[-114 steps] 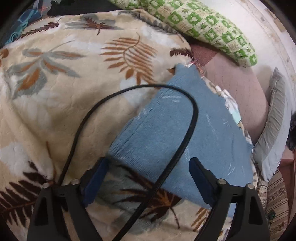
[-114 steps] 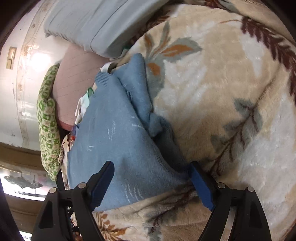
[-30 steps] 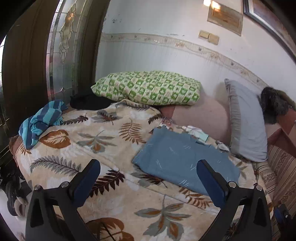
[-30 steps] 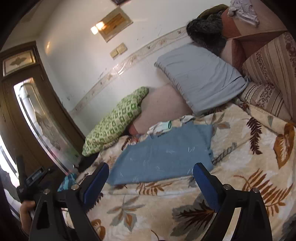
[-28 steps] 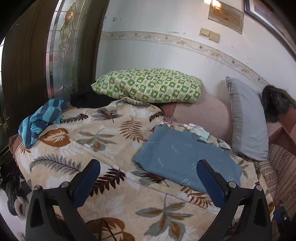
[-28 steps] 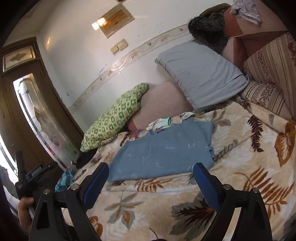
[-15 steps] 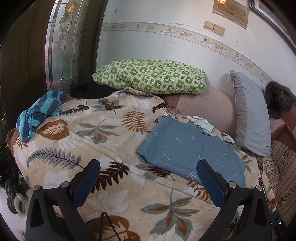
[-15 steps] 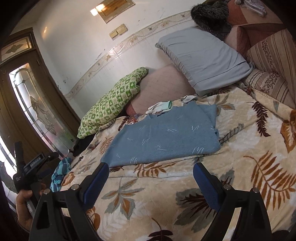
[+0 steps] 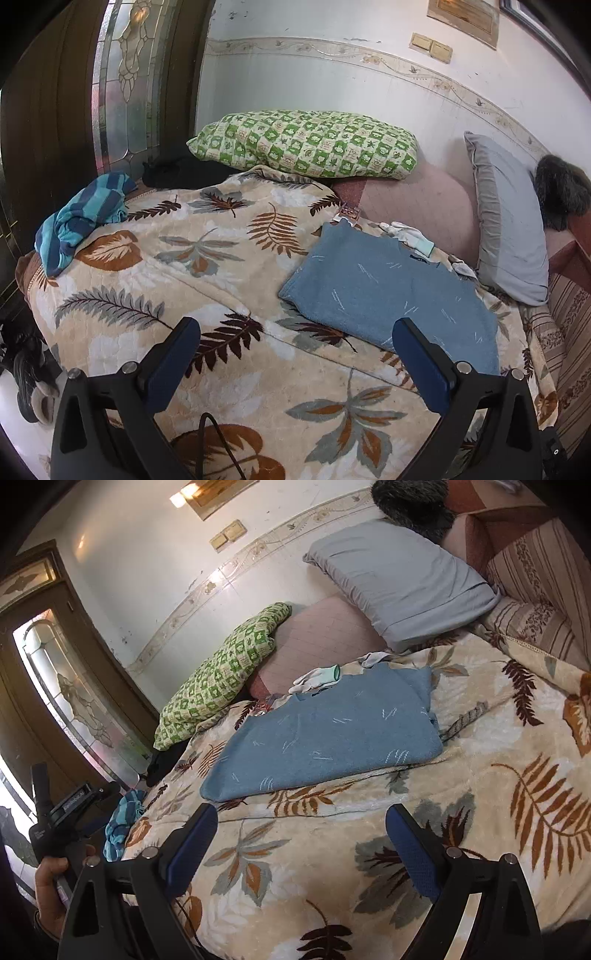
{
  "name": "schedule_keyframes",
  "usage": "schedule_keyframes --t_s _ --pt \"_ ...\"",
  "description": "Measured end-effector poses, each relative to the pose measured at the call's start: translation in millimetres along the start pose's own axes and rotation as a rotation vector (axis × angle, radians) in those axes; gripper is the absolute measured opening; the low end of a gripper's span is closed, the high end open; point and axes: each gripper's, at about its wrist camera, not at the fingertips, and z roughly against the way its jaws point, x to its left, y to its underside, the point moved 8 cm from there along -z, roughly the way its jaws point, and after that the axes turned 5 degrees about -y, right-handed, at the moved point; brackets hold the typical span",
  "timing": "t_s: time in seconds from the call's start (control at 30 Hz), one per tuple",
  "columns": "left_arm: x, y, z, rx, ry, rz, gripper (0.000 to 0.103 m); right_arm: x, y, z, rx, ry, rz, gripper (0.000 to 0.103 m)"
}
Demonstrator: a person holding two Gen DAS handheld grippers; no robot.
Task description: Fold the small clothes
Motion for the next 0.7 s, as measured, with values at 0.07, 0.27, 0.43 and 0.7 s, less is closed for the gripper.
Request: schedule_keyframes --t_s 0.07,0.27,0.43,0.7 --pt "-5 1 0 0.001 -0.001 -0.013 0.103 -5 -1 -1 0.003 0.0 -0.013 0.094" --pt "-9 4 2 0.003 0.001 -0.026 0.103 -4 -5 1 -0.003 -0.004 -0.013 0.094" --pt "1 4 5 0.009 0.01 0.006 0.103 7 -3 3 0.013 -0.007 0.006 0.094" --pt "19 3 6 0.016 0.014 0.051 0.103 25 -4 3 0.022 -0.017 0.031 0.094"
